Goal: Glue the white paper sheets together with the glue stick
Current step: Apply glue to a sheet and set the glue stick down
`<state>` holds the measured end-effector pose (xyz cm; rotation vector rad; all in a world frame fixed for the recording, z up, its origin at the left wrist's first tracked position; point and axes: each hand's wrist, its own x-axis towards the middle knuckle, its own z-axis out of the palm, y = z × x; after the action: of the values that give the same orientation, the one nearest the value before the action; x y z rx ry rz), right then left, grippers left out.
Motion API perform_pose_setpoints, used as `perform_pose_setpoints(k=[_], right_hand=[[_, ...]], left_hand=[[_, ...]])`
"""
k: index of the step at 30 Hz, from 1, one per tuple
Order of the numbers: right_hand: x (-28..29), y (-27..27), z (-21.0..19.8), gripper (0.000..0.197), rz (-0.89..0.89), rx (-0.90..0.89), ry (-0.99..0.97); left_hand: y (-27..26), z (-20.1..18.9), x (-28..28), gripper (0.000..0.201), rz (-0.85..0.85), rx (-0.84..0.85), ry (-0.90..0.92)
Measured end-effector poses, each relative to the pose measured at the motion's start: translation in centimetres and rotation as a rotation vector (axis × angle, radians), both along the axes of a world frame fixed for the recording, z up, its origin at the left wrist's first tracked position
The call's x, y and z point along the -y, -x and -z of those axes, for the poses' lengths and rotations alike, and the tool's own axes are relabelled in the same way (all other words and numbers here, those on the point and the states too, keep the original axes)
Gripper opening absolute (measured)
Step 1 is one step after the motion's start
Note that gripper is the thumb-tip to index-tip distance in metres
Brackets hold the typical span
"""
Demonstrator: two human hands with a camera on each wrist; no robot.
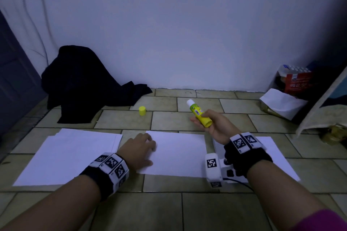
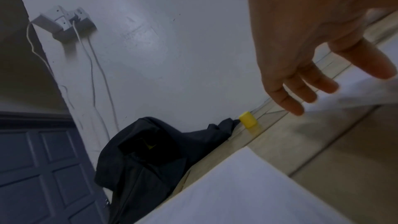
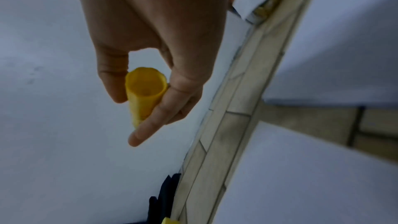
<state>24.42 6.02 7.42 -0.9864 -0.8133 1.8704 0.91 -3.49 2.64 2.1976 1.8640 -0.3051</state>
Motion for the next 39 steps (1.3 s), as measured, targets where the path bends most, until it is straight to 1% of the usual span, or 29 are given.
perform_pose_setpoints(k=[2, 3, 4, 5, 7, 10, 12, 15, 16, 18, 20, 22, 25, 28, 29, 31, 34, 37, 39], right_hand=[[-0.5, 1.1, 1.0, 0.012, -0.018, -0.045, 0.035], [-0.7, 1.8, 1.6, 0.012, -0.039, -0.026, 0.036], [-0.9, 2.5, 2.0, 0.010, -0.072, 0.032, 0.022], [-1.1, 3.3, 2.5, 0.007, -0.107, 0.132, -0.017], [-1.6, 4.9, 2.8, 0.014, -0.161, 0.393, -0.127], [-2.8, 7.5, 2.9, 0.018, -0.167, 0.709, -0.259], [-3.7, 9.4, 3.2, 0.028, -0.234, 0.948, -0.371], [-4.4, 11.9, 3.2, 0.035, -0.296, 1.137, -0.498], [-4.5, 12.7, 3.0, 0.034, -0.333, 1.188, -0.550], [-4.6, 14.0, 2.7, 0.021, -0.401, 1.275, -0.654], [-4.5, 15.2, 2.8, 0.019, -0.438, 1.323, -0.703], [-4.8, 16.1, 3.4, 0.019, -0.455, 1.318, -0.718], [-4.9, 17.0, 3.8, 0.033, -0.459, 1.307, -0.763], [-4.9, 17.7, 4.2, 0.035, -0.435, 1.313, -0.779], [-5.0, 17.9, 4.3, 0.034, -0.427, 1.313, -0.772], [-4.9, 18.0, 4.1, 0.037, -0.433, 1.340, -0.757], [-5.0, 17.2, 4.1, 0.055, -0.421, 1.312, -0.666], [-4.7, 15.2, 3.5, 0.063, -0.389, 1.212, -0.559], [-3.9, 12.8, 2.5, 0.064, -0.462, 1.205, -0.551]], left_hand=[[0.4, 0.5, 0.2, 0.069, -0.048, 0.001, 0.049], [0.5, 0.8, 0.2, 0.079, -0.078, -0.006, 0.103], [0.7, 1.1, 0.2, 0.084, -0.104, -0.002, 0.164], [0.9, 1.5, 0.0, 0.087, -0.116, 0.010, 0.211], [1.4, 2.1, -0.1, 0.089, -0.107, 0.031, 0.258], [1.7, 2.7, -0.1, 0.095, -0.097, 0.036, 0.281], [1.8, 3.0, -0.2, 0.096, -0.103, 0.029, 0.277], [1.7, 3.2, -0.3, 0.098, -0.114, 0.022, 0.280], [1.7, 3.2, -0.3, 0.099, -0.117, 0.015, 0.275], [1.7, 3.4, -0.2, 0.099, -0.117, 0.005, 0.261], [1.7, 3.3, -0.2, 0.098, -0.115, 0.004, 0.266], [1.8, 3.3, -0.2, 0.099, -0.112, 0.010, 0.277], [2.0, 3.4, -0.3, 0.100, -0.103, 0.021, 0.297], [2.2, 3.6, -0.3, 0.109, -0.094, 0.018, 0.304], [2.3, 3.7, -0.4, 0.111, -0.091, 0.017, 0.303], [2.3, 3.6, -0.4, 0.106, -0.091, 0.023, 0.301], [2.2, 3.3, -0.3, 0.104, -0.093, 0.033, 0.292], [2.1, 3.2, -0.2, 0.105, -0.100, 0.037, 0.300], [2.2, 3.1, -0.1, 0.107, -0.103, 0.042, 0.306]])
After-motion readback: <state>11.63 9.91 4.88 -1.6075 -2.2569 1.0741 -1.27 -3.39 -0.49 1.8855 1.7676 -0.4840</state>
